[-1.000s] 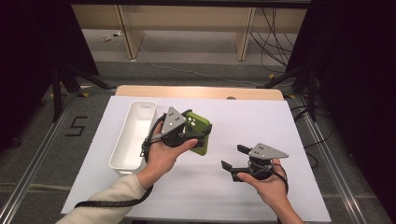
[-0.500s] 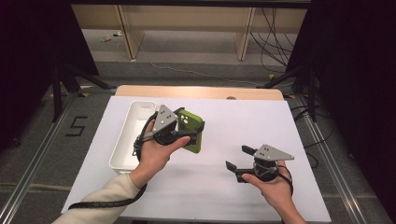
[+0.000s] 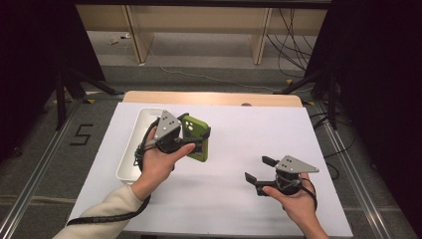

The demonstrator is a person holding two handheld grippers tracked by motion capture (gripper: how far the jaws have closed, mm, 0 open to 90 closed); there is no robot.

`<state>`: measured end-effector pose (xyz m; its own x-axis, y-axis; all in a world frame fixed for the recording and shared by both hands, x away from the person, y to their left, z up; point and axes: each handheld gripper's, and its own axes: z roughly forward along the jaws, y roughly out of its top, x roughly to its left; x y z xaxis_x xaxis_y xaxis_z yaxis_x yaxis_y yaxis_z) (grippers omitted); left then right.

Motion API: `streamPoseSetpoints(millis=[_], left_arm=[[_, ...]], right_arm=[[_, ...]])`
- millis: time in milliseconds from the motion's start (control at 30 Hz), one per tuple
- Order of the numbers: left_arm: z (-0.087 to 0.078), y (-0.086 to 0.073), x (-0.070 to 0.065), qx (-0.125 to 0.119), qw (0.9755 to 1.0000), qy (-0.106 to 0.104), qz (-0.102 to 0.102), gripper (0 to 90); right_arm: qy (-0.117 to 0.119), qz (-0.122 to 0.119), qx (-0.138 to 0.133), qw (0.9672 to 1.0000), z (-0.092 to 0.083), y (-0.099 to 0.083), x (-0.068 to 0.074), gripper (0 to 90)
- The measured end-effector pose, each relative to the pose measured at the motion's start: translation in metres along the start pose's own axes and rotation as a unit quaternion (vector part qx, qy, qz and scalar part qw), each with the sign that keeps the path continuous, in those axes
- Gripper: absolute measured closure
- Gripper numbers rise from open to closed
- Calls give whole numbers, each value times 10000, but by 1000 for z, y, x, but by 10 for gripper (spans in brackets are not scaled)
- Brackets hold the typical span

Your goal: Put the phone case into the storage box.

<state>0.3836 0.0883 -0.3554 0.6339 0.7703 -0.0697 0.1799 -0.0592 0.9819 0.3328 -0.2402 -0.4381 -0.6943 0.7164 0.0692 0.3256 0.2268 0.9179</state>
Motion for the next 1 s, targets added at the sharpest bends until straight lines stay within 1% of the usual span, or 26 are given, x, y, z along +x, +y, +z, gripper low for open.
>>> streamPoseSetpoints(millis=[267, 633, 1000], left_arm=[[-3, 3, 3, -29, 10000, 58, -5, 175], [-7, 6, 11, -61, 9998, 180, 12, 175], [-11, 8, 18, -64, 9996, 283, -27, 176]], right_arm=[[-17, -2, 17, 10000, -3, -2, -1, 156], [-36, 26, 14, 10000, -5, -4, -2, 156], [-32, 35, 16, 10000, -6, -4, -2, 156]])
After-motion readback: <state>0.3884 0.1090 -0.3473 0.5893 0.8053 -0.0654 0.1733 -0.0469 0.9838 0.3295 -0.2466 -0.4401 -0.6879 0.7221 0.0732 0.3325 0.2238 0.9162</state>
